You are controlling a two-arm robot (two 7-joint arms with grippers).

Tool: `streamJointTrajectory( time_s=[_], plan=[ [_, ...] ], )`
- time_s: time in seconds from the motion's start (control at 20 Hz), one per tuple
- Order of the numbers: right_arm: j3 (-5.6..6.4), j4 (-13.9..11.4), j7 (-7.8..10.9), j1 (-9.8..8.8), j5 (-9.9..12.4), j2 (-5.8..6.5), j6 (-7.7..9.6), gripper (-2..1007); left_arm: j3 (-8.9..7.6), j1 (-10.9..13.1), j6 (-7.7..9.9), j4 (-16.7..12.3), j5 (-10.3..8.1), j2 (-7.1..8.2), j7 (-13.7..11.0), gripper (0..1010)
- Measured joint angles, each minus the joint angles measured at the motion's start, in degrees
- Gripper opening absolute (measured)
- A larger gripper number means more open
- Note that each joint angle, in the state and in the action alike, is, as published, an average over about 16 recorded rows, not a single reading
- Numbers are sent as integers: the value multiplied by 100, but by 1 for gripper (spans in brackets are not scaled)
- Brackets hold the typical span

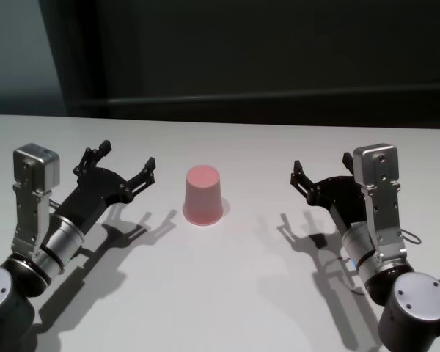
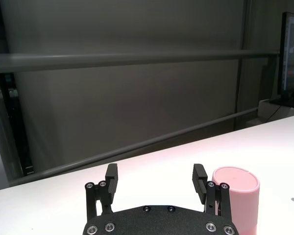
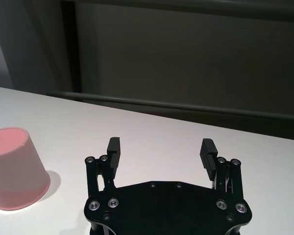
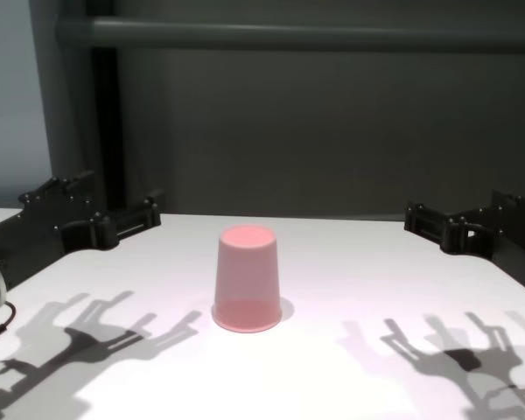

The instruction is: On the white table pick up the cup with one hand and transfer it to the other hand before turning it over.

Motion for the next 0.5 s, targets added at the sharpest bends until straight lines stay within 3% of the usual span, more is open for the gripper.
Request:
streamJointTrajectory(
  time_s=[0.5],
  plan=[
    [17, -2, -2, -6, -25, -15, 7, 1000, 0, 0, 0, 0, 0, 0, 0, 1001]
  ],
)
